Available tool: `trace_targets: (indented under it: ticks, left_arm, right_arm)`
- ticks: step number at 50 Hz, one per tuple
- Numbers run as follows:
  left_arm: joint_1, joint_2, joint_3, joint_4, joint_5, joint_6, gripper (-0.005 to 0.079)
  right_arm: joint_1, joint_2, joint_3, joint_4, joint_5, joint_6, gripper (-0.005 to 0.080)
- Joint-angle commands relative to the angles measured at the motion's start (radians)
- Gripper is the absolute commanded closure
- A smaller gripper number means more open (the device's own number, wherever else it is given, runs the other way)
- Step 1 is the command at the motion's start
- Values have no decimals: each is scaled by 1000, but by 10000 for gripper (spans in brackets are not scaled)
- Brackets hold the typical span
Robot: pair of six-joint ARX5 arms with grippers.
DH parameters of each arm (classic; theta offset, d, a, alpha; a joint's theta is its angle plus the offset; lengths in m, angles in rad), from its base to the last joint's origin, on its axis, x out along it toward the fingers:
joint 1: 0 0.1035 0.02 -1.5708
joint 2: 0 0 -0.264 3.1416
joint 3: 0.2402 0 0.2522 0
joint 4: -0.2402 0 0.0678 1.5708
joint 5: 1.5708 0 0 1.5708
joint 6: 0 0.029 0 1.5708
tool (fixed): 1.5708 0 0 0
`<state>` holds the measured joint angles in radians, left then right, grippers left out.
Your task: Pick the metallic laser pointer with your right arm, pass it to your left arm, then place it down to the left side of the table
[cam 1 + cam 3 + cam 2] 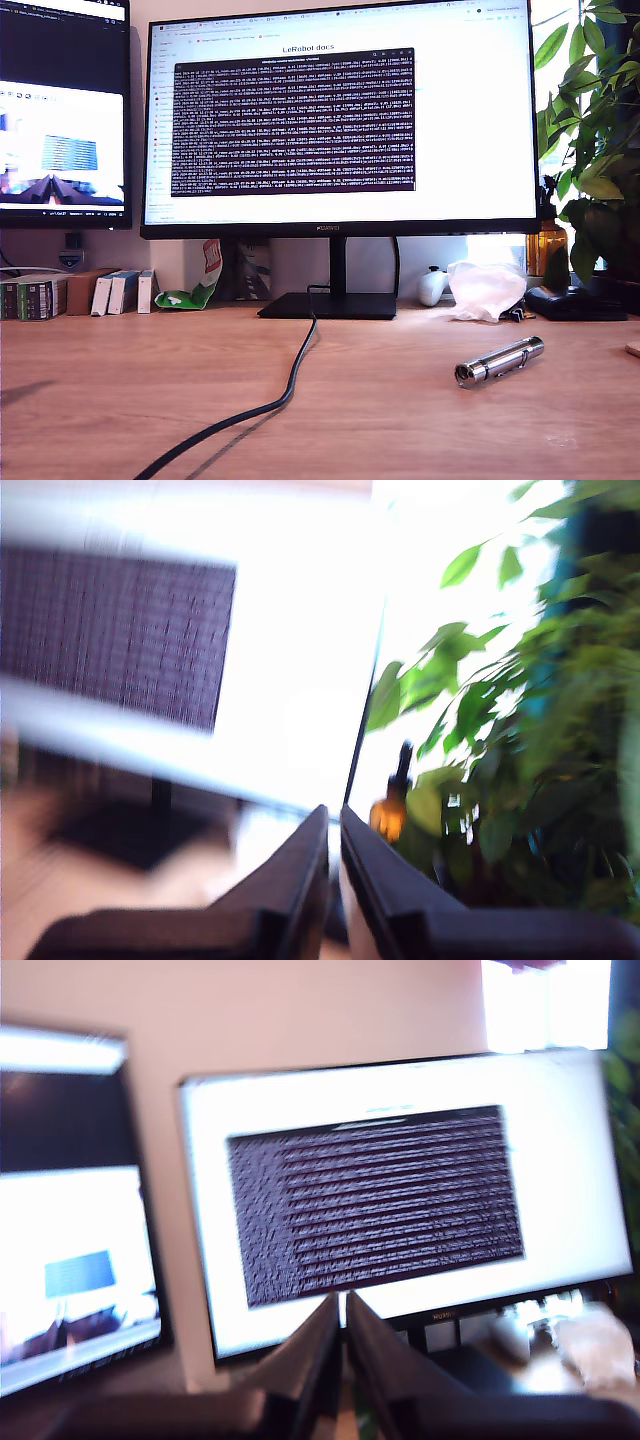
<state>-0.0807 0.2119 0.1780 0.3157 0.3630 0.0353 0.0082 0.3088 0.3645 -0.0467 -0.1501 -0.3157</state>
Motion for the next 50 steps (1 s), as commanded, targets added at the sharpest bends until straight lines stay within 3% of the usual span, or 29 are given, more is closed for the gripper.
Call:
trace_targets:
  ticks: [1,10,18,37,50]
  left_arm:
    - [-1,81,18,-1,31,37,764]
    - [-1,272,78,0,68,107,764]
    - [-1,423,125,7,75,124,764]
    - [-1,586,154,9,106,123,764]
    - [-1,594,154,58,116,123,764]
  right_arm:
    - [4,110,57,-45,-14,-104,765]
    - [4,394,227,-102,-36,-470,765]
    - [3,624,404,-177,-132,-678,764]
    - [60,1072,940,-722,-122,-1001,764]
    - [124,1214,1088,-924,5,-1126,764]
